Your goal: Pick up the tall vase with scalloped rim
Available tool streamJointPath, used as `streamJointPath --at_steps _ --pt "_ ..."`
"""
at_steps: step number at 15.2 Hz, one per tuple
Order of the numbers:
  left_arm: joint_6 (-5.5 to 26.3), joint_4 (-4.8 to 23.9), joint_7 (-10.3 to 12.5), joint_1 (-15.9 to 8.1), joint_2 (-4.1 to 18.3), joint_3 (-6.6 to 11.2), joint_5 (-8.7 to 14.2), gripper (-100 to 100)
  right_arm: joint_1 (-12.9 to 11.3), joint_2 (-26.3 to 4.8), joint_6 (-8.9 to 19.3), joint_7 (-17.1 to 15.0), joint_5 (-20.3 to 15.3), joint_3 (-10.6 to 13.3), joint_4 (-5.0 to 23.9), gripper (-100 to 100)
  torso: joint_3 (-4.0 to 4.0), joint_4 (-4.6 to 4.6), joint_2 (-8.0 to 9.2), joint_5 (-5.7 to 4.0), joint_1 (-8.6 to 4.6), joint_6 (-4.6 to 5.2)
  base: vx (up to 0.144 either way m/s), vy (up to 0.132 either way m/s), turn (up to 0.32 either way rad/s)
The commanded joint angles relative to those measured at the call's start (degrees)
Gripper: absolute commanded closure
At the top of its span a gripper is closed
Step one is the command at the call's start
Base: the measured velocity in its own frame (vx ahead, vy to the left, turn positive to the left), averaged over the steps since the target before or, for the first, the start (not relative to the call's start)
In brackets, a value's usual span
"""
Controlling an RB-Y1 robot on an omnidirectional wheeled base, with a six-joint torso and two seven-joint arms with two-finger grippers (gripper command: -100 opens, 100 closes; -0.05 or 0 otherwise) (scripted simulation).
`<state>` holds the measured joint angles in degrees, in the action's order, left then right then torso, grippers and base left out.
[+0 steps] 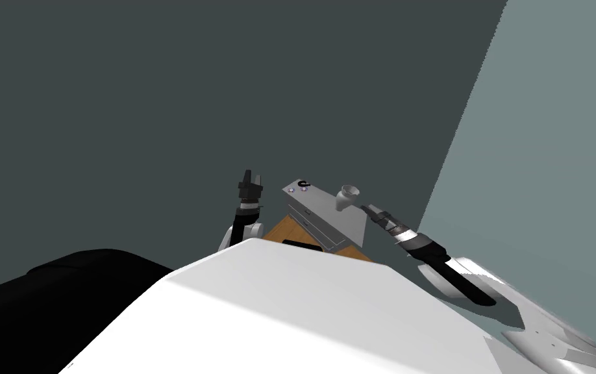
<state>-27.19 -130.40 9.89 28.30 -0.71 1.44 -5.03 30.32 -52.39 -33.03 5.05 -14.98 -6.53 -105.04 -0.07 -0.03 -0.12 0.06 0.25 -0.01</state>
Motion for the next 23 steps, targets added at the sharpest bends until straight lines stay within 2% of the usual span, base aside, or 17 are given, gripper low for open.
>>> streamJointPath --at_steps 1,2,4,5,7,8,10,11,13,14,15,16,18,19,21,22,23 --pt "0.0 0.0 0.0 0.0 0.0 0.00 0.0 0 -0.1 -2.2 -0.2 -0.1 -0.2 -0.1 1.2 -100 0.00 0.00 0.00 0.00 0.00 0.00 0.023 0.049 0.016" --pt "0.0 0.0 0.0 0.0 0.0 0.00 0.0 0 0.3 -4.0 -0.4 -0.1 -1.2 -0.2 3.5 -100 0.01 0.00 0.01 0.00 -0.03 0.01 0.031 0.063 0.051" --pt "0.0 0.0 0.0 0.0 0.0 0.00 0.0 0 0.3 -5.9 -0.4 -0.1 -1.2 -0.2 3.5 -100 -0.02 0.00 -0.03 0.01 0.02 0.00 0.038 0.061 0.052" --pt "0.0 0.0 0.0 0.0 0.0 0.00 0.0 0 0.8 -7.4 -0.5 -0.1 -2.1 -0.3 5.8 -100 -0.02 0.00 -0.03 0.01 0.00 0.01 0.042 0.071 0.072" --pt "0.0 0.0 0.0 0.0 0.0 0.00 0.0 0 0.8 -9.4 -0.5 -0.1 -2.1 -0.3 5.8 -100 -0.03 -0.01 -0.05 0.02 0.05 0.00 0.033 0.059 0.039" --pt "0.0 0.0 0.0 0.0 0.0 0.00 0.0 0 1.2 -11.0 -0.7 -0.1 -3.0 -0.4 7.7 -100 -0.01 0.00 -0.02 0.01 0.00 0.01 0.030 0.067 0.069" --pt "0.0 0.0 0.0 0.0 0.0 0.00 0.0 0 1.2 -13.0 -0.7 -0.1 -3.0 -0.4 8.1 -100 -0.02 -0.01 -0.03 0.01 0.05 -0.01 0.033 0.063 0.039" --pt "0.0 0.0 0.0 0.0 0.0 0.00 0.0 0 1.7 -14.5 -0.9 -0.1 -4.0 -0.5 10.4 -100 -0.01 0.00 -0.02 0.02 0.01 0.00 0.042 0.067 0.065" --pt "0.0 0.0 0.0 0.0 0.0 0.00 0.0 0 1.7 -16.4 -0.9 -0.1 -4.0 -0.5 10.4 -100 -0.03 -0.01 -0.06 0.01 0.03 -0.01 0.035 0.053 0.048" --pt "0.0 0.0 0.0 0.0 0.0 0.00 0.0 0 2.3 -18.2 -1.2 0.0 -5.0 -0.6 12.7 -100 -0.02 -0.01 -0.02 0.01 -0.02 0.01 0.033 0.061 0.065" --pt "0.0 0.0 0.0 0.0 0.0 0.00 0.0 0 2.3 -19.7 -1.2 0.0 -5.0 -0.6 12.7 -100 -0.01 0.00 -0.02 0.01 0.01 0.00 0.038 0.066 0.067" --pt "0.0 0.0 0.0 0.0 0.0 0.00 0.0 0 2.8 -21.2 -1.4 0.0 -5.9 -0.6 14.7 -100 -0.02 0.00 -0.03 0.02 0.03 -0.01 0.044 0.078 0.099" --pt "0.0 0.0 0.0 0.0 0.0 0.00 0.0 0 2.8 -23.1 -1.4 0.0 -5.9 -0.6 14.9 -100 -0.03 -0.01 -0.05 0.03 0.10 0.00 0.037 0.072 0.044" --pt "0.0 0.0 0.0 0.0 0.0 0.00 0.0 0 3.4 -24.6 -1.7 0.0 -6.9 -0.7 17.0 -100 -0.02 0.00 -0.03 0.03 0.07 0.01 0.034 0.076 0.059" --pt "0.0 0.0 0.0 0.0 0.0 0.00 0.0 0 3.4 -26.3 -1.7 0.0 -6.9 -0.7 17.0 -100 -0.03 -0.01 -0.05 0.04 0.11 -0.01 0.042 0.065 0.048" --pt "0.0 0.0 0.0 0.0 0.0 0.00 0.0 0 4.0 -28.4 -2.0 0.1 -7.9 -0.6 18.9 -100 -0.03 -0.01 -0.04 0.02 0.05 0.00 0.044 0.057 0.066" --pt "0.0 0.0 0.0 0.0 0.0 0.00 0.0 0 4.0 -29.4 -2.0 0.1 -7.9 -0.6 19.1 -100 -0.03 -0.01 -0.05 0.02 0.04 0.00 0.045 0.059 0.070"
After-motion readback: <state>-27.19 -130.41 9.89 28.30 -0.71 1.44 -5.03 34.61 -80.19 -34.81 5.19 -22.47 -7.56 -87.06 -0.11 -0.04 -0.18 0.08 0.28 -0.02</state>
